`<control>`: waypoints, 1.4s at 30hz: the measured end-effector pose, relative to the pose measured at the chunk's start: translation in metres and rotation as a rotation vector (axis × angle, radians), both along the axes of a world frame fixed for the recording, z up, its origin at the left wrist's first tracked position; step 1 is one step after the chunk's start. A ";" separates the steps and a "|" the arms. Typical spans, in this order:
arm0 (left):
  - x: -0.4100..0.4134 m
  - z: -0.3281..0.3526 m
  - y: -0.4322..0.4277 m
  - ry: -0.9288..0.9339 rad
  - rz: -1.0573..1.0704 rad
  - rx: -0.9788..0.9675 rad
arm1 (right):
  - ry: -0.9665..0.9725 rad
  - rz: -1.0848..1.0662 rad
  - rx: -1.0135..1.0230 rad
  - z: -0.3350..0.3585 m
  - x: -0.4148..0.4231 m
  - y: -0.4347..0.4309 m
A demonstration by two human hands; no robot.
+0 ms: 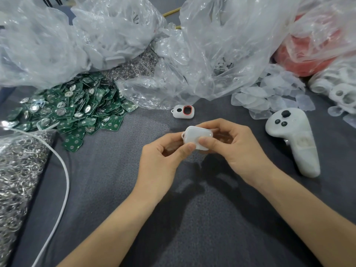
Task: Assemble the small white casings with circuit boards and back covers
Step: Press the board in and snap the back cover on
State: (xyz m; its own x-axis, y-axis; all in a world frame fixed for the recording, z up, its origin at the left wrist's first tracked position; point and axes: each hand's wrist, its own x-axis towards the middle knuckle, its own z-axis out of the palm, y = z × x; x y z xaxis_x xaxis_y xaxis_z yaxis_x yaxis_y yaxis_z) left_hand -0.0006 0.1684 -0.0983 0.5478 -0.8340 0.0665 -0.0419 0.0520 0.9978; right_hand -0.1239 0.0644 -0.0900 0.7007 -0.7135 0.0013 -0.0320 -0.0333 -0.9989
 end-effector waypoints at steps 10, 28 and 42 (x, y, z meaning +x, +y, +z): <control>0.002 -0.001 0.000 -0.055 -0.012 0.000 | -0.032 0.017 0.171 -0.004 0.000 0.004; -0.002 -0.012 -0.002 0.336 -0.081 -0.097 | -0.087 0.083 0.081 -0.001 0.003 0.011; -0.003 -0.013 -0.001 0.276 -0.110 -0.124 | -0.044 0.039 -0.110 -0.002 0.001 0.014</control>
